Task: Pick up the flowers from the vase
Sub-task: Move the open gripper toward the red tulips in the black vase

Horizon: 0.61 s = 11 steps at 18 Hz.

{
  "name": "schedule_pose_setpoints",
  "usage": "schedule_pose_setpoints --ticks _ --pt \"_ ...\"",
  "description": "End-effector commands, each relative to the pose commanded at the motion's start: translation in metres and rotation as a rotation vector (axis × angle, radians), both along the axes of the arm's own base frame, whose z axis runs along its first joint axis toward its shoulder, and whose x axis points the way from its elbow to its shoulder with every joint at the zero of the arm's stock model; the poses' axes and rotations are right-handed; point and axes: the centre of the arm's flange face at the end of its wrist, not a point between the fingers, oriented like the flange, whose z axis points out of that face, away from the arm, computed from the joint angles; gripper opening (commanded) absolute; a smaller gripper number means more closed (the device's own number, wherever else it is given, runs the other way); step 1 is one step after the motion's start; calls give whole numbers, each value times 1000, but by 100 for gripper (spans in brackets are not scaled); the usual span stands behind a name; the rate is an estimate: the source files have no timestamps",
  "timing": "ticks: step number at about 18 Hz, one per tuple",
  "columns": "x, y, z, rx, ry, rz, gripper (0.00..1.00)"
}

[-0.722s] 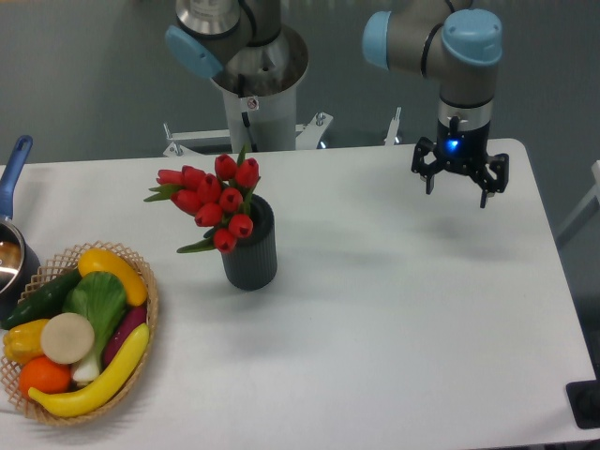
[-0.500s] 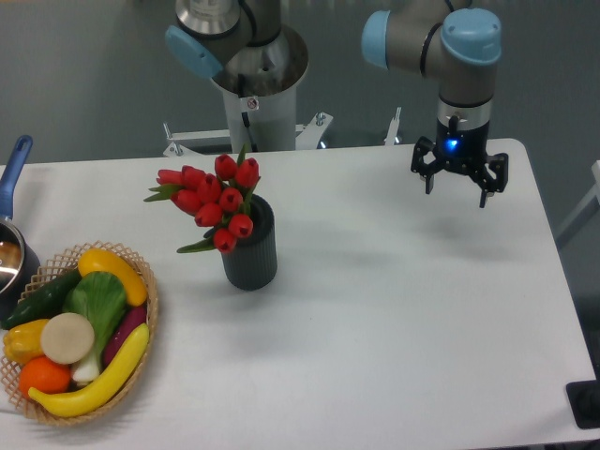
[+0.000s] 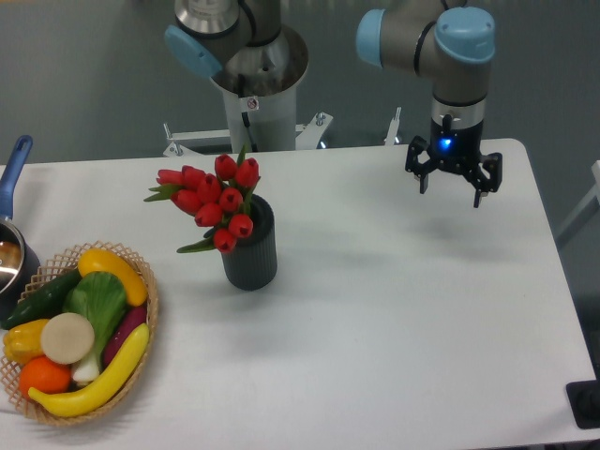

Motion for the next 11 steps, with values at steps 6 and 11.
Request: schedule_pose_setpoints --ticks 6,11 --pt "24 5 -6 170 -59 -39 100" --pt "51 17 9 343 -78 -91 100"
